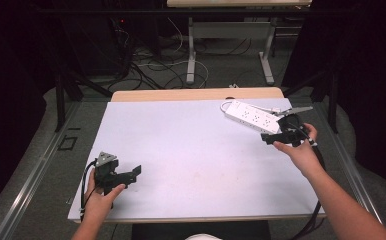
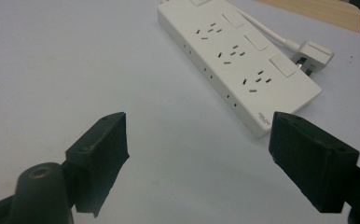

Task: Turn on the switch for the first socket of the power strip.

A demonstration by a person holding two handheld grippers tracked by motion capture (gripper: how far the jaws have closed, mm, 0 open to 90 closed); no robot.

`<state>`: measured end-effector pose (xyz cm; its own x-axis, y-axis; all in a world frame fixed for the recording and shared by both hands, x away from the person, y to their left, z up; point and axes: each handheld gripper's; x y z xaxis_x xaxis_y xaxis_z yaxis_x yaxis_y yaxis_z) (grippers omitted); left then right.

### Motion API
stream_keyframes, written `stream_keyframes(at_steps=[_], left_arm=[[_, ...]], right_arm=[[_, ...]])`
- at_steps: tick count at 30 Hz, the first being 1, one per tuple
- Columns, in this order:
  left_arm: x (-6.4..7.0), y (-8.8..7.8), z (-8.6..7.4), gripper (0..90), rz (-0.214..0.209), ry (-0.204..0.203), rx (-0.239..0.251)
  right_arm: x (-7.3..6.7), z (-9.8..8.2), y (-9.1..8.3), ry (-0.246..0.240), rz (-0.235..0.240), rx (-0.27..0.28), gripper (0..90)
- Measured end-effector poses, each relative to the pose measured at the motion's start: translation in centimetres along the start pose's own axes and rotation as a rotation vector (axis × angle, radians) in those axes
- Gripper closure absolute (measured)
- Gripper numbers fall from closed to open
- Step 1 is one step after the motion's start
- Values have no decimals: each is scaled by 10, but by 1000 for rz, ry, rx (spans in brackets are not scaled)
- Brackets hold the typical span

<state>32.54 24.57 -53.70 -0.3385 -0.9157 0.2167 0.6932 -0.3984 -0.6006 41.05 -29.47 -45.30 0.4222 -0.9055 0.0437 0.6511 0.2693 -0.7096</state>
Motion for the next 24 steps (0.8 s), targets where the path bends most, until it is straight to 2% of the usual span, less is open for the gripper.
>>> stream_keyframes(at_steps=[6,7,16,24], left_arm=[[0,1,0,52,2,-1,3],[0,0,0,53,1,2,-11],[0,0,0,54,1,4,-8],[1,1,0,56,-1,4,-9]], right_arm=[[8,11,2,11,8,-31,210],[9,13,2,9,6,-35,212],[10,32,2,-28,11,-70,229],[9,49,5,-26,-2,-79,264]])
Point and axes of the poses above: each handheld gripper's, and its own axes: y roughly forward along the jaws, z roughly out of its top, x roughly to its right, and after that the axes turned 3 degrees about -y, right-handed
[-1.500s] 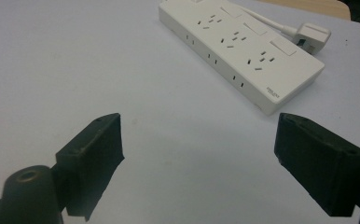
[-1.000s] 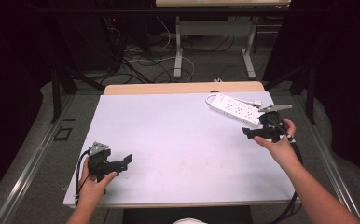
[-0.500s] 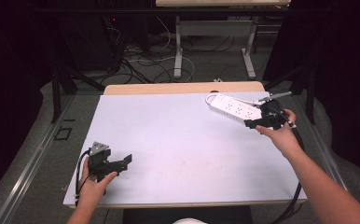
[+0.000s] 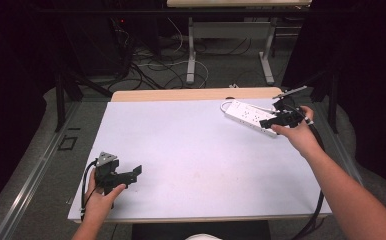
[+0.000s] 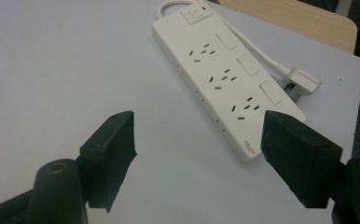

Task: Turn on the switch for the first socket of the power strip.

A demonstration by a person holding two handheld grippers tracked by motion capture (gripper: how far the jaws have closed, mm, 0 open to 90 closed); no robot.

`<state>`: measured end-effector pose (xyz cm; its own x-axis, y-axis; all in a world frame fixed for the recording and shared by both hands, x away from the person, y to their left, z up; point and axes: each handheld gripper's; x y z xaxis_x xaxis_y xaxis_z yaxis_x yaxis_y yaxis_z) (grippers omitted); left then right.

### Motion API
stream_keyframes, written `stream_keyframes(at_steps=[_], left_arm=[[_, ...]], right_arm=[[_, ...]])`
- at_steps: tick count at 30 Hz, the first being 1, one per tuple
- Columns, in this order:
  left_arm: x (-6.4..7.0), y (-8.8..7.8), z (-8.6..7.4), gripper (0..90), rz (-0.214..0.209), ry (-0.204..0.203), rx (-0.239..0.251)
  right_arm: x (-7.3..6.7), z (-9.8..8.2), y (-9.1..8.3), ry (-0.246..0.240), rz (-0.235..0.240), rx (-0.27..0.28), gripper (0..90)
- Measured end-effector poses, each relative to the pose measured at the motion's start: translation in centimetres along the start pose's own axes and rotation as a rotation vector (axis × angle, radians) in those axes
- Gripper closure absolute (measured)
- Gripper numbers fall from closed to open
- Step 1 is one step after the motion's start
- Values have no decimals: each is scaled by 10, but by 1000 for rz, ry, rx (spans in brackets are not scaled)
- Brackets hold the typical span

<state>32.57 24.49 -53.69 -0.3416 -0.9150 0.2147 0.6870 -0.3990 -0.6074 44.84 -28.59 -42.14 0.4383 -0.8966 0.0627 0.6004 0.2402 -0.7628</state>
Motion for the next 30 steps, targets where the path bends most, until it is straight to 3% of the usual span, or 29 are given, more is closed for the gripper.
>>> stream_keyframes(at_steps=[10,30], left_arm=[[0,0,0,57,-1,-4,4],[0,2,0,61,-4,-4,10]], right_arm=[[5,20,6,27,-22,-19,316],[9,52,22,8,-42,-47,359]])
Point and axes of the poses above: each handheld gripper's, and its own axes: y roughly forward along the jaws, z roughly out of its top, x roughly to its right, and after that the axes turned 3 degrees about -y, right-handed
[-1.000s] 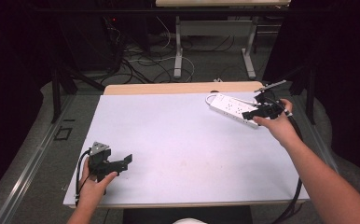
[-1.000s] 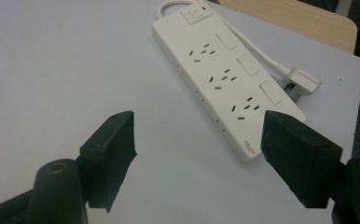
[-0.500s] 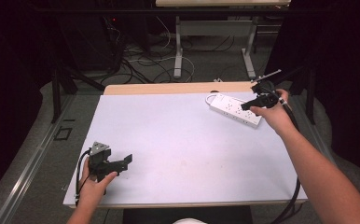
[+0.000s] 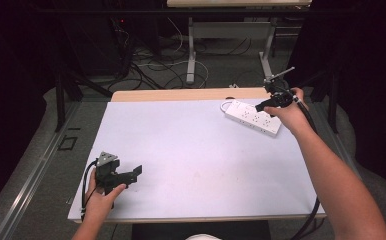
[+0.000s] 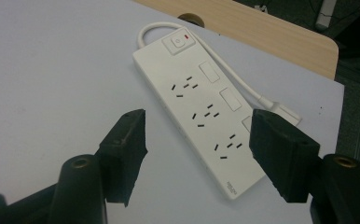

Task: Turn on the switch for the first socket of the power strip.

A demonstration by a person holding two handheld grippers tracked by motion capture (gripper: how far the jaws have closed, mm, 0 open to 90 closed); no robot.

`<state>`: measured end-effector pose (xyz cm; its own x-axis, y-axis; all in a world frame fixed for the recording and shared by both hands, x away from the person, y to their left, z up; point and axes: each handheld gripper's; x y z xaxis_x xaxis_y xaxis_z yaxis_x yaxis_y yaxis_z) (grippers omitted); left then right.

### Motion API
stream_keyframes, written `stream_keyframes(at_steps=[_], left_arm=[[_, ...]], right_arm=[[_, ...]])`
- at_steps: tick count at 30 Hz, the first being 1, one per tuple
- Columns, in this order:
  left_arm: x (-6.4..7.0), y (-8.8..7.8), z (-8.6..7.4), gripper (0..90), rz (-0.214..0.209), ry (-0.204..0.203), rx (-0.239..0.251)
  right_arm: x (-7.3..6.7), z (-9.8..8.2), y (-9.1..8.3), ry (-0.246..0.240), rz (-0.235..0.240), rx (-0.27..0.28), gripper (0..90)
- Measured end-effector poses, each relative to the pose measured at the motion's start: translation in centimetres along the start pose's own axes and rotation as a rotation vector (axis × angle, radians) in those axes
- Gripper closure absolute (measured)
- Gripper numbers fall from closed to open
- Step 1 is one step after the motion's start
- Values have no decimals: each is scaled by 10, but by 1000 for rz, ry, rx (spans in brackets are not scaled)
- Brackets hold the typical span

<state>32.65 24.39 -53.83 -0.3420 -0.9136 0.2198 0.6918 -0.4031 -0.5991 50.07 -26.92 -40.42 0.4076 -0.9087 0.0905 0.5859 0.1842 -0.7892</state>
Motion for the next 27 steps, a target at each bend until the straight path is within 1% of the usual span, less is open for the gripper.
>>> stream_keyframes(at_steps=[1,5,7,8,10,11,14,19,20,22,23,27], left_arm=[[0,0,0,61,1,1,-7],[0,0,0,61,0,1,-4],[-1,0,0,61,1,0,-6],[-1,0,0,62,1,-2,-5],[-1,0,0,62,1,-3,-6],[-1,0,0,62,1,-7,1],[-2,1,0,63,1,-8,0],[-2,2,0,65,6,-11,2],[-2,1,0,65,4,-13,-7],[-2,1,0,65,5,-12,-11],[-1,2,0,66,8,-13,-4],[-1,2,-1,66,7,-13,-5]], right_arm=[[0,1,1,3,-5,0,359],[2,7,8,10,-11,1,359],[2,9,11,10,-21,-1,358],[3,10,13,1,-26,-4,357],[5,11,17,12,-28,-13,357],[6,12,18,15,-29,-16,357],[9,14,23,13,-38,-14,359],[14,17,29,52,-29,-2,389],[15,17,30,61,-26,3,392],[17,19,31,62,-28,16,401],[18,20,32,66,-25,20,404],[21,22,36,94,-30,28,426]])
Point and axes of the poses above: each handheld gripper's, and its own axes: y roughly forward along the jaws, z roughly out of its top, x roughly to its right, and after that the axes turned 3 degrees about -y, right-handed
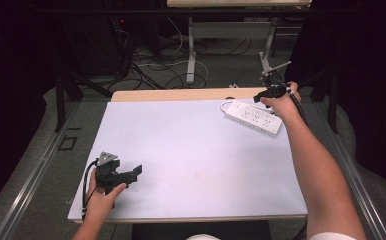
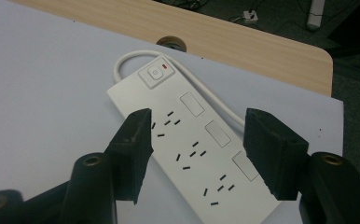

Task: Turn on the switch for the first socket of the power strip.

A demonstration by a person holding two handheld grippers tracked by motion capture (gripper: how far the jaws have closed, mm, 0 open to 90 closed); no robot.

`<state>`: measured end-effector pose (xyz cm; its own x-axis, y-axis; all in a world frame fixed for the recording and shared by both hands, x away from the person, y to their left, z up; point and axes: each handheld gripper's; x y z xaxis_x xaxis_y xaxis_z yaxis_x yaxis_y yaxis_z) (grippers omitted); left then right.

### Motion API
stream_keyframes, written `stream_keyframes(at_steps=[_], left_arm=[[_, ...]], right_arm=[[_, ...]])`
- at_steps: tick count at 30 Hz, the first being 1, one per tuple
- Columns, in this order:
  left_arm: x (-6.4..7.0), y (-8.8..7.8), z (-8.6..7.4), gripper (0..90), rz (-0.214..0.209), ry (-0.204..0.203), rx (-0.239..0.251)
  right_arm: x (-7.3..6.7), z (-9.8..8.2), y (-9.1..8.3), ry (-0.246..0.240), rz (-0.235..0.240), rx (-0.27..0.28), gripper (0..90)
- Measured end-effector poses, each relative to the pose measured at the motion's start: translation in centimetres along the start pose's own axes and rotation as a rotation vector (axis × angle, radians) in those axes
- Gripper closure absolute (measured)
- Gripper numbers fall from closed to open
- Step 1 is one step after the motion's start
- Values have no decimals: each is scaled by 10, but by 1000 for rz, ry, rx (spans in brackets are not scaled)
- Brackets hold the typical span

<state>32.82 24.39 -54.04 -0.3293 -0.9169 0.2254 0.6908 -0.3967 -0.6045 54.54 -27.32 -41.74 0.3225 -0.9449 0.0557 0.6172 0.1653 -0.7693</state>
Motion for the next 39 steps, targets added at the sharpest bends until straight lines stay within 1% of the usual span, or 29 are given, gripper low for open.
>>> stream_keyframes(at_steps=[1,2,4,5,7,9,10,13,17,18,22,23,27,37,39], left_arm=[[0,0,0,67,1,0,1],[0,-1,0,67,0,-2,-9],[-1,-1,-1,68,3,-2,0],[-1,-1,-1,68,8,-3,-6],[-2,-2,-1,69,10,-6,-2],[-2,-3,0,70,10,-6,-3],[-2,-2,-1,70,14,-10,7],[-3,-3,-1,71,19,-11,3],[-4,-3,-1,74,23,-16,4],[-4,-3,-1,74,24,-14,2],[-5,-3,-1,75,26,-16,5],[-5,-4,-1,75,27,-22,6],[-5,-4,-1,78,34,-24,9],[-6,-5,-3,83,43,-32,21],[-6,-5,-3,85,46,-34,20]], right_arm=[[1,0,1,7,0,4,428],[1,1,3,15,-4,4,434],[3,2,5,18,-4,9,451],[3,2,7,24,-1,13,454],[5,2,11,27,4,18,460],[6,3,14,33,2,17,466],[7,3,15,35,-5,16,466],[8,3,20,39,-12,15,485],[8,3,26,54,-18,-4,516],[8,3,27,48,-17,-9,524],[7,3,33,37,-26,1,541],[7,4,35,35,-24,-1,546],[5,5,39,35,-22,10,577],[4,5,54,18,-43,17,645],[3,5,56,15,-37,19,650]])
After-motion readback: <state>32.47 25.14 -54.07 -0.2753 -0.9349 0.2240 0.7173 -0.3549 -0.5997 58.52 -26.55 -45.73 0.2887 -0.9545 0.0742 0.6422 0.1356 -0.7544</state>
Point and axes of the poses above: each handheld gripper's, and its own axes: y roughly forward along the jaws, z roughly out of its top, x roughly to its right, and after that the axes turned 3 degrees about -y, right-handed
